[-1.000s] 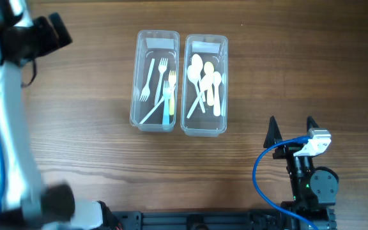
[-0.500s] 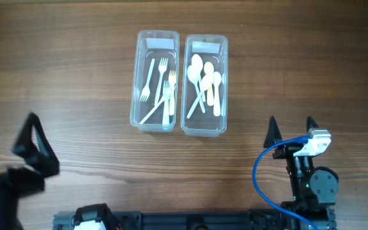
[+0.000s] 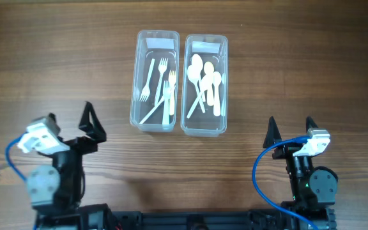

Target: Pack container

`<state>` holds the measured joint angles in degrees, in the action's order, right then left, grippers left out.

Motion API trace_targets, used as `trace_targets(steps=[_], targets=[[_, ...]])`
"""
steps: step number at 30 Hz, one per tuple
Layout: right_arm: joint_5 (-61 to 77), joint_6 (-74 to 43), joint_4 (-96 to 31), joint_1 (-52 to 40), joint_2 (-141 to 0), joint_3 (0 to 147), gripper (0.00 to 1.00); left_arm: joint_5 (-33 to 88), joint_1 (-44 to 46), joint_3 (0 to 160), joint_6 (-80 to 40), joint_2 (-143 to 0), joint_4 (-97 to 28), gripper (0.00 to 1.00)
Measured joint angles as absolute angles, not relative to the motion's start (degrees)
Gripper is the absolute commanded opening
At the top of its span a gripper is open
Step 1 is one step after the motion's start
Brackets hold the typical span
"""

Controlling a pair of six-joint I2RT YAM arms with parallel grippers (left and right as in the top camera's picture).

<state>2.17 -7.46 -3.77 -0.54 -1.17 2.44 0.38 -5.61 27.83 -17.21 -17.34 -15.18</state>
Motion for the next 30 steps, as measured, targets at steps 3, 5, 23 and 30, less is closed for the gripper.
trace_targets(steps=[3,5,23,30], targets=[[2.2,-7.5,-3.8,-0.5,-1.2,2.4,1.0,2.3,-5.6,18.3,-19.7,-11.6,-9.3,1.0],[2.2,-7.5,-3.8,-0.5,-1.2,2.4,1.0,3.1,-5.6,15.2,-20.7,-8.9,-8.8,1.0],[2.2,-7.5,-3.8,-0.5,-1.2,2.4,1.0,4.0,-3.7,5.0,-22.2,-0.9,-9.6,1.0],[2.2,-7.5,-3.8,-0.5,-1.2,2.4,1.0,4.1,-3.7,2.8,-19.4,-0.8,-8.2,1.0]])
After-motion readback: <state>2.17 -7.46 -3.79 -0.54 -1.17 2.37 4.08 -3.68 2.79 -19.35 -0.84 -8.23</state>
